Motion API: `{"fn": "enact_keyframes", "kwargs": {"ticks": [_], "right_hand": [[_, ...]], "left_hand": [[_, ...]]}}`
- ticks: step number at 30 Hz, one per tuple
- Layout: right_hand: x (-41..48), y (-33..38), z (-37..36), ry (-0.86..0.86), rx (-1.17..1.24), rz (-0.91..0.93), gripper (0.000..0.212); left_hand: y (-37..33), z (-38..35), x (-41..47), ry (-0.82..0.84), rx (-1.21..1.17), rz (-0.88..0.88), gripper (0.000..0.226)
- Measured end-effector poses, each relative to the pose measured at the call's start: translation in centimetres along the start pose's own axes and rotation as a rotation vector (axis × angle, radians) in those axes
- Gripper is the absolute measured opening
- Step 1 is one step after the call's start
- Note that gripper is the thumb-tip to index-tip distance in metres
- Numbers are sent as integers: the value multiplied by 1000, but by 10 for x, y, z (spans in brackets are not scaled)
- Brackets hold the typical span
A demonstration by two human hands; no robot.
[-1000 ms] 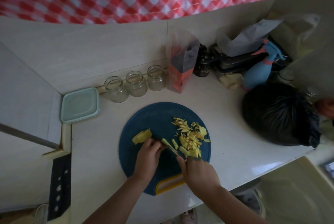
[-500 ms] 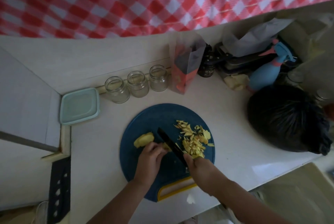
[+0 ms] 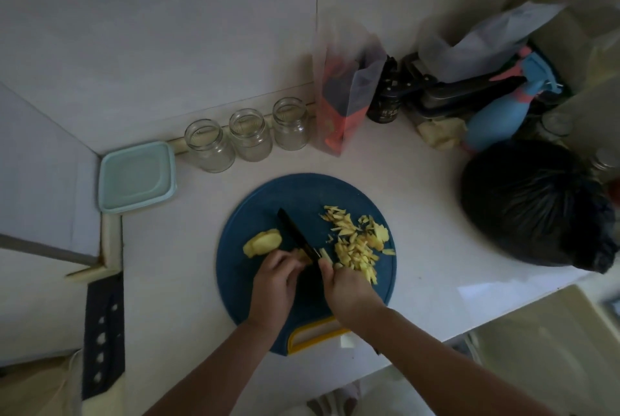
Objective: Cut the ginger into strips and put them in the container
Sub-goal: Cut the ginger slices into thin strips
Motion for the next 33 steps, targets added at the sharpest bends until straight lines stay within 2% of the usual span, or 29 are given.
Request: {"fn": "enact_keyframes", "kwargs": {"ticks": [2,5,9,11,17,22,33], "right_hand": [[2,5,-5,-52,2,-2,60],[2,10,-3,-138,25,-17,63],[-7,-8,2,-152,133,-72,64],[-13,-20,8,-137,186,-96,62],[-25,-15,18,-40,135,38,58],[-27,-14,16,-33,104,67,60],[-29,-13,13,-24,44,89,58]], "left_hand": [[-4,3,0,-15,-1,-6,6],[-8,7,2,0,-4,-10,8],[-8,8,3,11,-14,15,14],[-10,8,3,2,-15,7,11],[-8,6,1,10,-20,16,9],[-9,6,3,29,-4,-5,3],[-11,7,4,33,-24,-13,10]]}}
Point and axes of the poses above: each hand's wrist, its own x-axis towards the middle knuckle, its own z-axis out of the back of the hand, y = z × x, the point moved 9 cm from there along x, towards the middle knuckle, and after that the axes turned 2 degrees about -x, right-handed, at the moved point
